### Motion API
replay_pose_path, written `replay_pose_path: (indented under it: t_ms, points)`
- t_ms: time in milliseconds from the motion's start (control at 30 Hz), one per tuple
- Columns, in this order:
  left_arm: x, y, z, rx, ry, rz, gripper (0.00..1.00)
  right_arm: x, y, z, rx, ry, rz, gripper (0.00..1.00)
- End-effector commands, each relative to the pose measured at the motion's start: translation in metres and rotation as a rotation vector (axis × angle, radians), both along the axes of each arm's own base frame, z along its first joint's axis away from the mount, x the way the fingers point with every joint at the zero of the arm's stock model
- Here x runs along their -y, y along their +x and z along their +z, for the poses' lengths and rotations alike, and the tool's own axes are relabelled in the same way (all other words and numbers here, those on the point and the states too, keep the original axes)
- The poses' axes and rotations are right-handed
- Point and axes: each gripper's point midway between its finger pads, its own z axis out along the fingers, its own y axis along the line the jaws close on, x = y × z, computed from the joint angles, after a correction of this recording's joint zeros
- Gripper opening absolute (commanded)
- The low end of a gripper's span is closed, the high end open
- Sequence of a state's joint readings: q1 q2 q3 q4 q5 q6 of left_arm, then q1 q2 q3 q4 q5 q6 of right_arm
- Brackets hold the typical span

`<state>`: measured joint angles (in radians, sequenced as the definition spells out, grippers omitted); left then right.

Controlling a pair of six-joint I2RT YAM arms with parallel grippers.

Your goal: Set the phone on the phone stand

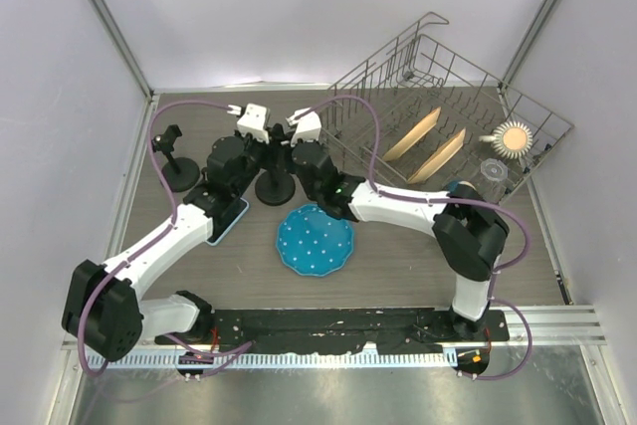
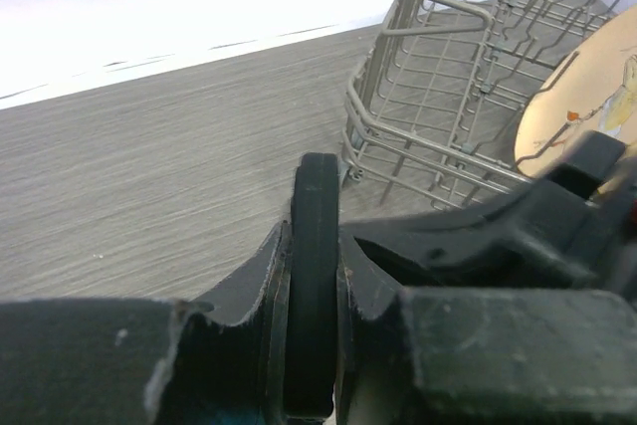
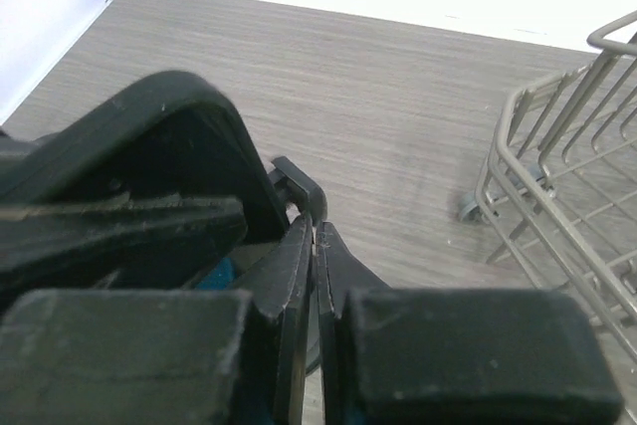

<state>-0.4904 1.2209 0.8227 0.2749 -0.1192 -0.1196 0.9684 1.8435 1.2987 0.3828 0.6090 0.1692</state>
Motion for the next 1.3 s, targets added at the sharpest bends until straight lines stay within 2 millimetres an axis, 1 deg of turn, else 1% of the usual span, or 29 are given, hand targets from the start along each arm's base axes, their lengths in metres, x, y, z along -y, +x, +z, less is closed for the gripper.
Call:
replay_pose_path:
  t_ms: [0, 67, 100, 133, 200, 267, 300, 333, 367, 400, 433, 467, 500, 533, 567, 600, 633, 667, 700, 767, 800, 867, 900, 967, 1000, 1100, 1167, 1200, 1267]
  points:
    - [-0.074, 0.023, -0.025, -0.024, 0.086, 0.338, 0.0, -0.009, -0.054, 0.077, -0.004, 0.211, 0.114, 0.0]
    - [-0.073, 0.024, -0.026, -0.024, 0.089, 0.33, 0.0, -0.007, -0.059, 0.089, -0.034, 0.221, 0.123, 0.0]
    - [-0.071, 0.025, -0.029, -0.03, 0.094, 0.325, 0.0, -0.006, -0.065, 0.083, -0.057, 0.208, 0.144, 0.08]
    - [-0.071, 0.026, -0.029, -0.03, 0.094, 0.325, 0.0, -0.004, -0.068, 0.083, -0.065, 0.211, 0.153, 0.11]
    - [-0.067, 0.026, -0.029, -0.026, 0.095, 0.297, 0.0, 0.007, -0.072, 0.082, -0.091, 0.19, 0.136, 0.14]
    - [-0.063, 0.024, -0.025, -0.011, 0.09, 0.272, 0.0, 0.021, -0.065, 0.081, -0.101, 0.175, 0.118, 0.15]
    - [-0.056, 0.022, -0.024, -0.012, 0.088, 0.222, 0.0, 0.029, -0.062, 0.076, -0.12, 0.15, 0.116, 0.16]
    - [-0.05, 0.018, -0.015, 0.007, 0.081, 0.185, 0.0, 0.029, -0.06, 0.074, -0.136, 0.143, 0.167, 0.17]
    - [-0.044, 0.015, -0.013, 0.012, 0.079, 0.141, 0.0, 0.041, -0.046, 0.073, -0.142, 0.138, 0.176, 0.18]
    - [-0.038, 0.012, -0.009, 0.027, 0.088, 0.097, 0.0, 0.046, -0.042, 0.068, -0.141, 0.098, 0.215, 0.21]
    - [-0.024, 0.005, -0.005, 0.037, 0.084, 0.003, 0.0, 0.036, -0.05, 0.066, -0.161, 0.096, 0.344, 0.23]
    - [-0.019, 0.001, 0.002, 0.054, 0.081, -0.039, 0.0, 0.047, -0.038, 0.064, -0.164, 0.085, 0.371, 0.24]
    - [-0.011, -0.004, 0.007, 0.078, 0.102, -0.098, 0.0, 0.045, -0.04, 0.065, -0.167, 0.083, 0.445, 0.27]
    - [0.006, -0.013, 0.013, 0.102, 0.093, -0.221, 0.0, 0.044, -0.042, 0.063, -0.152, 0.054, 0.509, 0.29]
    - [0.008, -0.016, 0.023, 0.128, 0.082, -0.265, 0.0, 0.046, -0.044, 0.063, -0.145, 0.049, 0.571, 0.32]
    - [0.014, -0.022, 0.029, 0.137, 0.066, -0.343, 0.0, 0.044, -0.047, 0.063, -0.13, 0.039, 0.62, 0.37]
    - [0.028, -0.036, 0.033, 0.136, 0.043, -0.485, 0.0, 0.043, -0.049, 0.063, -0.095, 0.002, 0.668, 0.41]
    - [0.021, -0.033, 0.045, 0.153, 0.026, -0.512, 0.0, 0.039, -0.057, 0.064, -0.081, -0.007, 0.736, 0.44]
    - [0.021, -0.035, 0.049, 0.165, 0.015, -0.557, 0.0, 0.039, -0.059, 0.064, -0.065, -0.022, 0.758, 0.52]
    - [0.021, -0.044, 0.063, 0.173, -0.031, -0.66, 0.0, 0.037, -0.061, 0.06, -0.026, -0.067, 0.823, 0.6]
    - [0.022, -0.045, 0.061, 0.166, -0.031, -0.683, 0.0, 0.036, -0.066, 0.059, -0.022, -0.072, 0.877, 0.65]
    - [0.021, -0.05, 0.06, 0.16, -0.019, -0.742, 0.0, 0.034, -0.07, 0.054, 0.0, -0.097, 0.953, 0.7]
    - [0.025, -0.058, 0.057, 0.149, -0.021, -0.799, 0.0, 0.031, -0.074, 0.05, -0.005, -0.092, 1.002, 0.73]
    - [0.023, -0.061, 0.052, 0.138, -0.021, -0.821, 0.0, 0.031, -0.066, 0.044, -0.011, -0.095, 1.019, 0.74]
    - [0.023, -0.064, 0.051, 0.138, -0.023, -0.842, 0.0, 0.028, -0.061, 0.038, -0.01, -0.108, 1.033, 0.75]
    - [0.022, -0.063, 0.044, 0.146, 0.006, -0.861, 0.0, 0.019, -0.053, 0.028, -0.001, -0.139, 1.077, 0.76]
    - [0.022, -0.062, 0.04, 0.137, 0.009, -0.863, 0.0, 0.015, -0.054, 0.023, -0.012, -0.146, 1.117, 0.75]
    - [0.023, -0.063, 0.039, 0.136, 0.009, -0.868, 0.0, 0.012, -0.052, 0.027, 0.005, -0.148, 1.127, 0.75]
    - [0.024, -0.063, 0.036, 0.129, 0.006, -0.882, 0.0, 0.007, -0.053, 0.022, -0.009, -0.134, 1.165, 0.75]
